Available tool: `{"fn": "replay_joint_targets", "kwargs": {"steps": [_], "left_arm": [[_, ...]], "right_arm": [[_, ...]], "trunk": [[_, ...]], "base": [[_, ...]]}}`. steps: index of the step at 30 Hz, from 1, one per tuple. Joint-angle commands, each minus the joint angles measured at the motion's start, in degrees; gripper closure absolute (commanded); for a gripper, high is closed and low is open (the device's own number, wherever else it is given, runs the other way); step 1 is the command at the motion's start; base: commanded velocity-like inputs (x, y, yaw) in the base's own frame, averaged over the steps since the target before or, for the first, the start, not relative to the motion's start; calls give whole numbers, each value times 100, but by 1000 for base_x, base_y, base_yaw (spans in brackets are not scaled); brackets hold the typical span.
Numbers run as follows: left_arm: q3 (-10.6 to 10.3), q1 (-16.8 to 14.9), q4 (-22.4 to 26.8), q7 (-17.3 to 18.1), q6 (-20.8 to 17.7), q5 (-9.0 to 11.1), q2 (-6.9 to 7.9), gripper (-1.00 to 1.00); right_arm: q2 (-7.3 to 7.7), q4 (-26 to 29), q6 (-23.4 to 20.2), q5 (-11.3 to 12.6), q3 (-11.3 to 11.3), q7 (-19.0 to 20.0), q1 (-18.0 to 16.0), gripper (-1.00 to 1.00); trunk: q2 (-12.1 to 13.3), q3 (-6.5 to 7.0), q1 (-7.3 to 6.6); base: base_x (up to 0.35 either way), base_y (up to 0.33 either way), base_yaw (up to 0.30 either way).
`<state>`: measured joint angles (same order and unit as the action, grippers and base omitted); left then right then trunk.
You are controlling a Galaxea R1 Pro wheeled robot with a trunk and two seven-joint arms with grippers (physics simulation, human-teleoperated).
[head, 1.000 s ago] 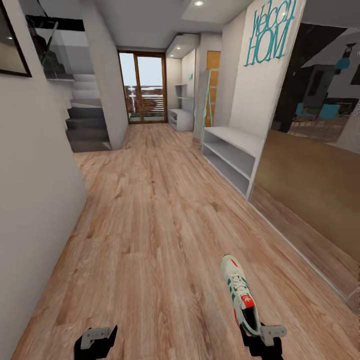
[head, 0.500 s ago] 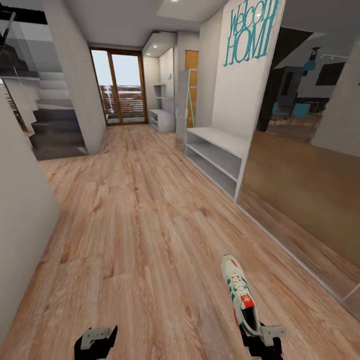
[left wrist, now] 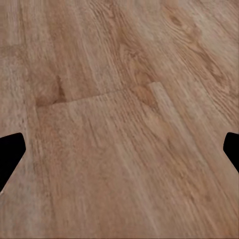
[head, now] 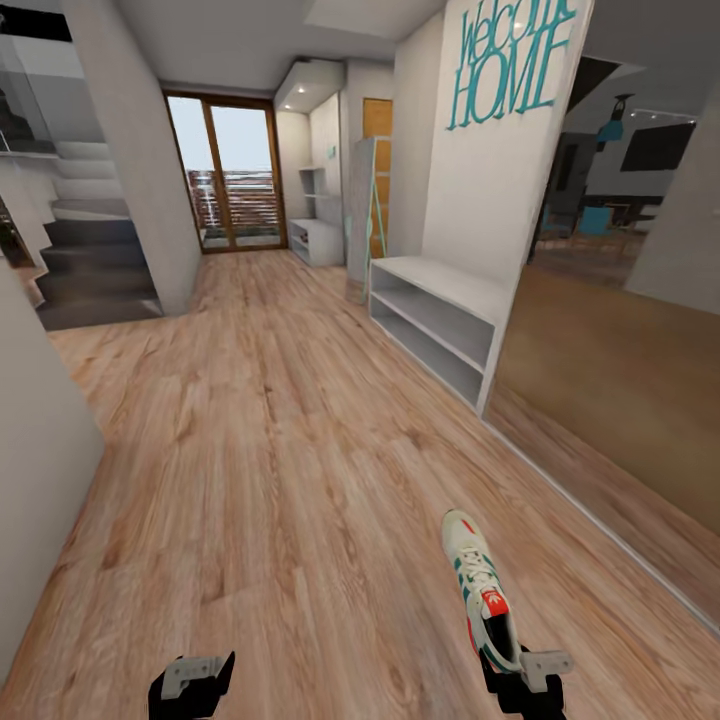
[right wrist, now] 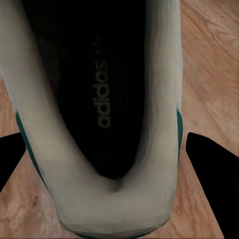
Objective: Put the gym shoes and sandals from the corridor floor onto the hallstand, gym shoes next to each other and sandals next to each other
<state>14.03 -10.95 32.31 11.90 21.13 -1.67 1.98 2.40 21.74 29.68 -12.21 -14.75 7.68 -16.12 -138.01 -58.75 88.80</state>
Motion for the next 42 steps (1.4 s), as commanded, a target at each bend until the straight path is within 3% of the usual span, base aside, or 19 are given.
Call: {"fn": "replay_joint_targets", "kwargs": {"steps": [1,8,42], "left_arm": [[37,-5,-5,49,15,-17,-6,-100],[32,-6,-64,49,21,-18,-4,-100],[34,-6,-183,49,93,-17,-4,-100]], "right_arm": [[-3,-3,21,-36,-51,40,-5,100],[-2,-12,21,-36,-53,40,-5,100],[-2,-103,21,26,-53,39,-5,100]], "trunk": [[-2,-5,2],[-2,-5,2],[-2,-5,2]], "base": [[276,231,-232],[160,133,-254],[2,2,-267]]}}
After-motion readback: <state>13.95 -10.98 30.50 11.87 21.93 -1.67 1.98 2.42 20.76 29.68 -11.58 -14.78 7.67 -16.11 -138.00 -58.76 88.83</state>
